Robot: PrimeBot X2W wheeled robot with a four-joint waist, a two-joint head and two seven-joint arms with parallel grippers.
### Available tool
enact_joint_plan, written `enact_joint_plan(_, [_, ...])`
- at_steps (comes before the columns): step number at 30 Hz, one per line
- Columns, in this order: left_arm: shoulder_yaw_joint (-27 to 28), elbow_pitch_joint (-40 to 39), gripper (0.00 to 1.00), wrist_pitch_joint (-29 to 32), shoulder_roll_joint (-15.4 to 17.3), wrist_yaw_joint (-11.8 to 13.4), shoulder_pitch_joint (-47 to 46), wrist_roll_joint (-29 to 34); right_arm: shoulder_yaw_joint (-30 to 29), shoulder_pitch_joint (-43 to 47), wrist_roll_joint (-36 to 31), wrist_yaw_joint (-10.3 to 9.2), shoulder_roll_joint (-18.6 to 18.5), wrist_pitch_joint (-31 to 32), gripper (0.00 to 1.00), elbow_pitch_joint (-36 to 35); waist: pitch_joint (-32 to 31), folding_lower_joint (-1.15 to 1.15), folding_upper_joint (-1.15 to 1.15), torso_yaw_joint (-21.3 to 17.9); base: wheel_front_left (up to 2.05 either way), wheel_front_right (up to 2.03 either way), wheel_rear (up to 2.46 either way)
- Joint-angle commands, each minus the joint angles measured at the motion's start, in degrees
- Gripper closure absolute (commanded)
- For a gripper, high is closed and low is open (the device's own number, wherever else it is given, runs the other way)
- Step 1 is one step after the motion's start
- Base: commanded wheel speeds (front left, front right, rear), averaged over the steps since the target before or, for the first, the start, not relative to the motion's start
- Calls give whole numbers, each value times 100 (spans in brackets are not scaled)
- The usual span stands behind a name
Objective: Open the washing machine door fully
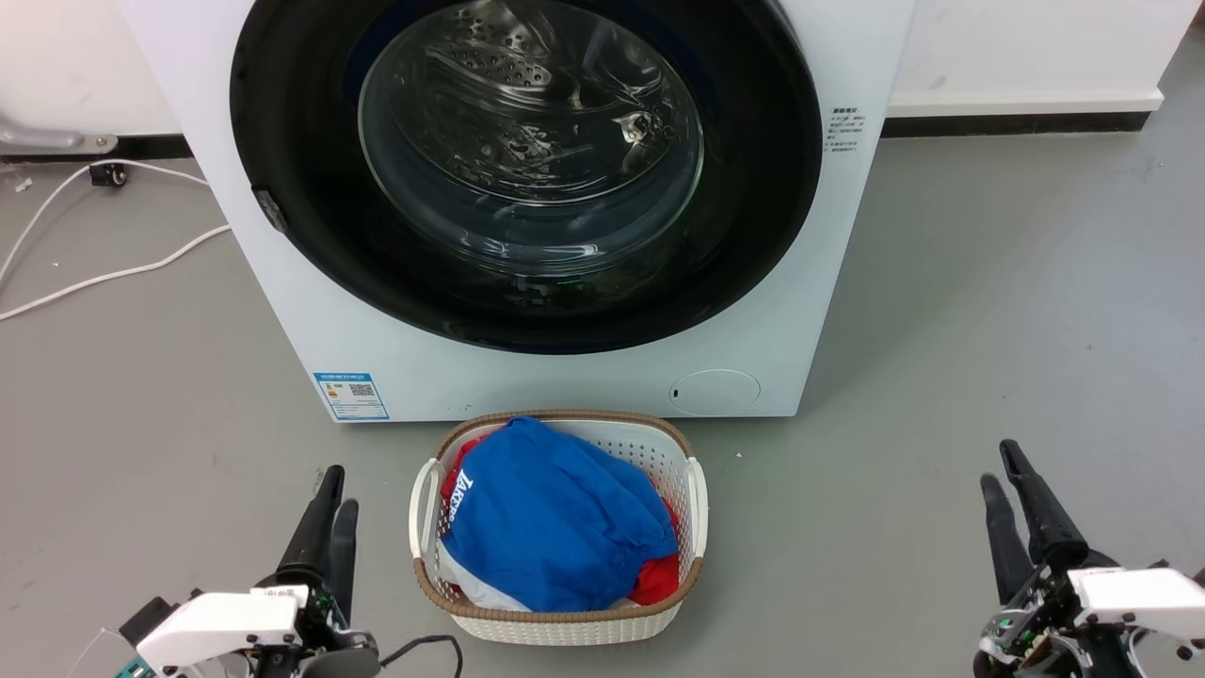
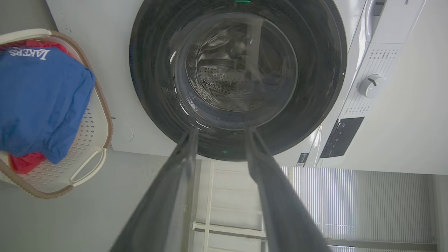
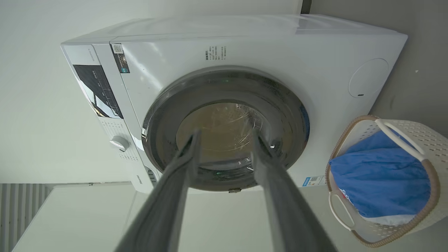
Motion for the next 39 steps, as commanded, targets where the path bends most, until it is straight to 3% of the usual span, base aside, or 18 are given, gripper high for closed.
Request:
enact_joint_plan(1, [-33,-105,0,-40,13,-5,-86,17,20,-78,-31,0,-5,-26,0,-101,1,0,0,-1,0,0,0])
enact_joint_plan(13, [-347,-356,0,-395,38,-7,-96,562,312,25,-577,2,-104,-375,0,-348,1,0,0,-6,0,0,0])
enact_joint_plan(26, [-533,-693,0,-714,39,-10,-76,2193,408,64,-2495,4,-137,-695,0,-541,5,0,0,8,0,0,0])
enact_joint_plan(39, [-828,-604,0,-988,263,6,-170,4064,409,163,-4218,6,-68,-706,0,-823,29,0,0,48,0,0,0])
